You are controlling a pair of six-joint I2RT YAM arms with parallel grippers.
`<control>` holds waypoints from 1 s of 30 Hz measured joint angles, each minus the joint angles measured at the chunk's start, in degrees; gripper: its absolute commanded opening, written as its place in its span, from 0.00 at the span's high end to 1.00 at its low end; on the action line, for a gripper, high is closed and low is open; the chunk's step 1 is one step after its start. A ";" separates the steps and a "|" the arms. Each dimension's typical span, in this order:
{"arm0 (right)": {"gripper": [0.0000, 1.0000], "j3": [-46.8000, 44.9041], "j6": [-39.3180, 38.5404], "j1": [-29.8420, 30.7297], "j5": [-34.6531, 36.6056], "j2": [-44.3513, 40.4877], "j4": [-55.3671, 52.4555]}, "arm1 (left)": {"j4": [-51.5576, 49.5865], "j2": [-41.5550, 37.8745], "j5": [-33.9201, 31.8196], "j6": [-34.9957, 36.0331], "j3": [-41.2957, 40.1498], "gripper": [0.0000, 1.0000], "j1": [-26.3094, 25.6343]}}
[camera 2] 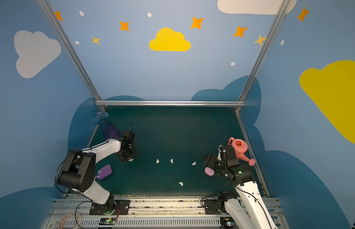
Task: Insert wireless bluetooth earbuds into charging case
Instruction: Pick up the charging case from the middle-left of the table.
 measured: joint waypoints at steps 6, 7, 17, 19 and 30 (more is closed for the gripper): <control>0.11 0.00 0.46 0.00 0.00 0.00 0.00 | 0.55 0.26 0.13 0.20 -0.02 0.66 0.00; 0.11 0.00 0.52 0.00 0.00 0.00 0.00 | 0.57 0.28 0.11 0.24 0.00 0.69 -0.04; 0.11 0.02 -0.28 0.00 -1.16 0.68 -0.04 | -1.11 -0.87 1.70 2.80 1.44 0.94 -5.62; 0.11 0.44 -1.29 0.00 -2.49 1.90 -0.07 | -2.08 -1.42 1.92 4.70 3.80 0.96 -8.72; 0.08 6.01 -9.31 0.00 -16.11 8.07 0.68 | -0.11 -6.34 6.27 25.70 13.53 0.96 -27.85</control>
